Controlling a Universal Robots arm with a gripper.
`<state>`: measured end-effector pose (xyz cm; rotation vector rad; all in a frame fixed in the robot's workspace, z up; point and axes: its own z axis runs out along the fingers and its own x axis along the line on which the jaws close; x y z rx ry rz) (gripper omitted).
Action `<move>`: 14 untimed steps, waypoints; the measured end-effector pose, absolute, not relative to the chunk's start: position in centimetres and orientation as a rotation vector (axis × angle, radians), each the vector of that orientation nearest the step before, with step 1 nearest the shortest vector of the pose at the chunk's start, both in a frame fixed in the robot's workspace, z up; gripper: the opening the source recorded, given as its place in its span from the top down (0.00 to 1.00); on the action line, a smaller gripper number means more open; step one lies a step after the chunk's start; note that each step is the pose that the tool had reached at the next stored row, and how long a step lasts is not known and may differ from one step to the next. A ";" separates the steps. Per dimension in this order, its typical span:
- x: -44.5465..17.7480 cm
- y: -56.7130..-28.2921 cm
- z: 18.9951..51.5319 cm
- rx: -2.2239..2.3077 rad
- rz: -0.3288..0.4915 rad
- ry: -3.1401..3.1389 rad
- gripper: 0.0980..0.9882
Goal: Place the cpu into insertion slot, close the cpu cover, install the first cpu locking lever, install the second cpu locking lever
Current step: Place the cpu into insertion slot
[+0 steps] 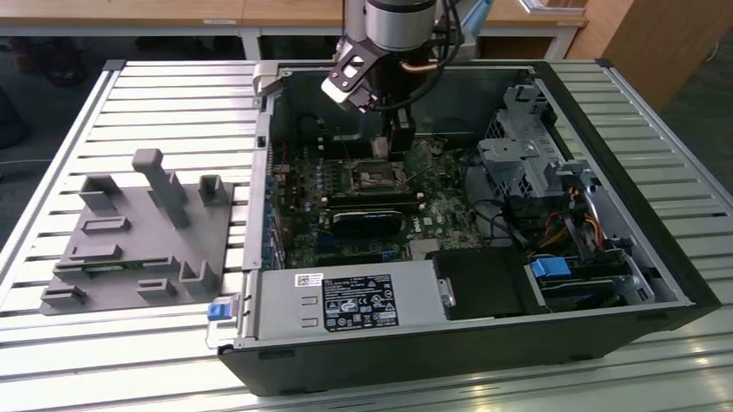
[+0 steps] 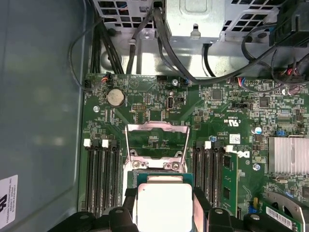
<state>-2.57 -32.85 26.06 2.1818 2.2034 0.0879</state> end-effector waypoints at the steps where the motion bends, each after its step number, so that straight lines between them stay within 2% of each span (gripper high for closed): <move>1: -2.6 -32.8 26.0 2.182 0.088 2.203 0.50; 14: -3.0 -32.8 24.9 2.182 0.087 2.204 0.50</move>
